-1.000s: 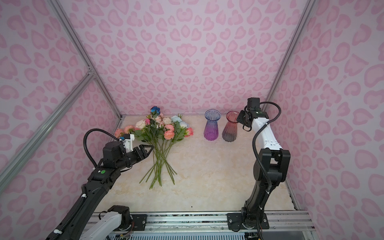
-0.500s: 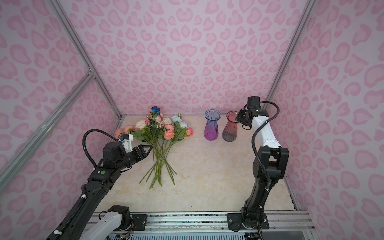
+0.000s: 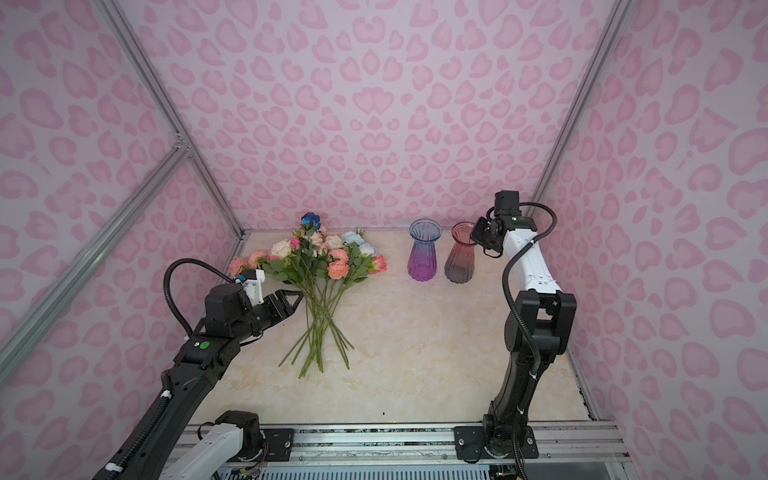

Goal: Arrange the flowers into the vase
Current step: 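Grip the pink vase rim with the right gripper and drag it toward the flowers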

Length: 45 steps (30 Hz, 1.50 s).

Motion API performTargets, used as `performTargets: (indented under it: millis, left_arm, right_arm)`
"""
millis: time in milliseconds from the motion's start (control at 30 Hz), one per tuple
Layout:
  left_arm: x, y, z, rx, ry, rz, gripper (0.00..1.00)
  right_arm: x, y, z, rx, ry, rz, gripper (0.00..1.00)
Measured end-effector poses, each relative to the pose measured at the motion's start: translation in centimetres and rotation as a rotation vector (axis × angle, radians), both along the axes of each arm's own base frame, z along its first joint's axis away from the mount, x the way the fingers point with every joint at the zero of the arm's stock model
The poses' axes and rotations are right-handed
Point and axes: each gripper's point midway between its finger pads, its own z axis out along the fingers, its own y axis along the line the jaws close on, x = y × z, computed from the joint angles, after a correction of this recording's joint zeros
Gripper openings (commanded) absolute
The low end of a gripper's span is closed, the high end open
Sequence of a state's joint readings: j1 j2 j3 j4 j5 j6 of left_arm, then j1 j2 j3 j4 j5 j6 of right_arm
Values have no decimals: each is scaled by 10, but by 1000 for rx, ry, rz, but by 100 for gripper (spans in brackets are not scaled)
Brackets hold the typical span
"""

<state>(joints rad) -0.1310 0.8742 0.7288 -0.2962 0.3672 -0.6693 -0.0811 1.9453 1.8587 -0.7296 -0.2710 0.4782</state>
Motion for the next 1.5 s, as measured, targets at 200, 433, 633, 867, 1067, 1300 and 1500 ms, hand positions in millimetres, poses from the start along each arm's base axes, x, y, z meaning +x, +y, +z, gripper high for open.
performTargets:
  millis: [200,433,633,867,1067,1300,1500]
  left_arm:
    - [-1,0,1,0,-1,0,69]
    - [-1,0,3,0,-7,0,69]
    - [-1,0,4,-1,-10,0,69]
    - [-1,0,5,-1,-13,0,69]
    - [-1,0,7,-2,-16,0,69]
    - [0,0,9,-3,-19,0,69]
    - [-1,0,10,-4,-22,1,69]
  right_arm:
    - [-1,0,1,5,4,3,3]
    - [-9,1,3,-4,12,15,0]
    - [-22,-3,9,-30,24,6,0]
    - [-41,0,15,-21,31,9,0]
    - [-57,4,26,5,7,15,0]
    - [-88,16,27,54,-1,29,0]
    - [-124,41,25,83,7,92,0]
